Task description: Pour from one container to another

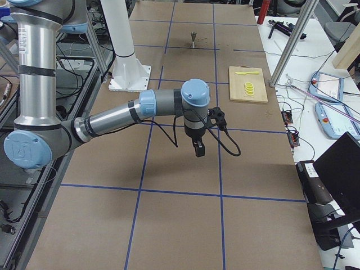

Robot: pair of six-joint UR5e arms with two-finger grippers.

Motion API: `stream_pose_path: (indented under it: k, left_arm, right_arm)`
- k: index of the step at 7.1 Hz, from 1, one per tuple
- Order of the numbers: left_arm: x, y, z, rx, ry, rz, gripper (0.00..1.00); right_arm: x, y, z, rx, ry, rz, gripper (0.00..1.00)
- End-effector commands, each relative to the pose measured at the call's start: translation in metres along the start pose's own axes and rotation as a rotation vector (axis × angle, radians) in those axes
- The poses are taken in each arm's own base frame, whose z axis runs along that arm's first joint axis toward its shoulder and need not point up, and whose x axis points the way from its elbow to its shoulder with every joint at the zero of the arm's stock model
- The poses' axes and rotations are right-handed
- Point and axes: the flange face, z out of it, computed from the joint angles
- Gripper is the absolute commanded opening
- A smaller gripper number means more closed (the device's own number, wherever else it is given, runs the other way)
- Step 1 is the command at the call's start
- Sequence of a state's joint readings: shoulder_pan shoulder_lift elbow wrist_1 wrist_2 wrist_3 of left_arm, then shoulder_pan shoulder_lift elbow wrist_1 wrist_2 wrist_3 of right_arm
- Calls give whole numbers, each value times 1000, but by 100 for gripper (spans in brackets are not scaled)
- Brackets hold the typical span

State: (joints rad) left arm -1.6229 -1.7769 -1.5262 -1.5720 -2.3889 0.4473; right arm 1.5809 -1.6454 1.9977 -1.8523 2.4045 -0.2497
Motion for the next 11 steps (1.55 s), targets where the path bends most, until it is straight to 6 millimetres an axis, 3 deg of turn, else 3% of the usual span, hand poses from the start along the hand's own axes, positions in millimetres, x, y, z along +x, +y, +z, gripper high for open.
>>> stream_pose_path:
  k: [1, 3, 4, 7, 11]
  left_arm:
    - [-23, 79, 44, -77, 41, -136, 100]
    - [-22, 98, 50, -94, 35, -272, 100]
    - [-24, 93, 46, -98, -24, -327, 100]
    - [-22, 86, 42, -49, -51, -577, 100]
    - [-16, 82, 52, -51, -42, -600, 100]
  right_arm:
    - [20, 1, 12, -16, -3, 23, 100]
    - [55, -5, 35, 40, 80, 57, 100]
    - [64, 0, 43, 45, 91, 98, 100]
    - [71, 2, 51, 35, 84, 213, 100]
    - [84, 8, 64, 9, 68, 242, 100]
